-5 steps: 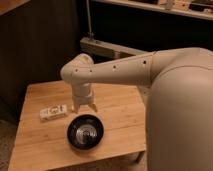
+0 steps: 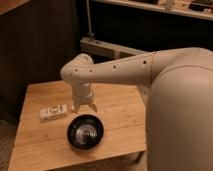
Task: Place the bottle in the ceramic bowl
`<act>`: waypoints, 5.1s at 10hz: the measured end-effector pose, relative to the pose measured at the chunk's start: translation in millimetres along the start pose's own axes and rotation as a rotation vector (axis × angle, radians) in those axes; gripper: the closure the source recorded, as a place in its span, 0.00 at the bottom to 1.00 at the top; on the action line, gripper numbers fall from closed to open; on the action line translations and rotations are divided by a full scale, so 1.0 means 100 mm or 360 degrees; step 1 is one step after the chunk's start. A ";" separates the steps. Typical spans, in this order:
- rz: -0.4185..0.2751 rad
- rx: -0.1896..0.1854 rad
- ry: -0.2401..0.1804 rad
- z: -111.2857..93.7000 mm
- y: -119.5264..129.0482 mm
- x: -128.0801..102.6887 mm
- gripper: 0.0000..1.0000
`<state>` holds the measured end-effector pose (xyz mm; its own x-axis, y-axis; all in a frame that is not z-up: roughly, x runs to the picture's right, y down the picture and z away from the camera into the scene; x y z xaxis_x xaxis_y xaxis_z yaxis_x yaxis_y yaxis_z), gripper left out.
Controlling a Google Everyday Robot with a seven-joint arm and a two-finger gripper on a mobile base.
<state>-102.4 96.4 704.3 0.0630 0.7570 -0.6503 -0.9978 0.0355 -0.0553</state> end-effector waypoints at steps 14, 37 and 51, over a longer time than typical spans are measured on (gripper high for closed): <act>0.0000 0.0000 0.0000 0.00 0.00 0.00 0.35; -0.1445 -0.0251 -0.0432 -0.36 0.12 0.13 0.35; -0.2717 -0.0780 -0.1554 -0.82 -0.27 -0.63 0.35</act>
<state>-78.0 -5.7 684.6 0.5512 0.1831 0.8140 0.1574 0.9353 -0.3170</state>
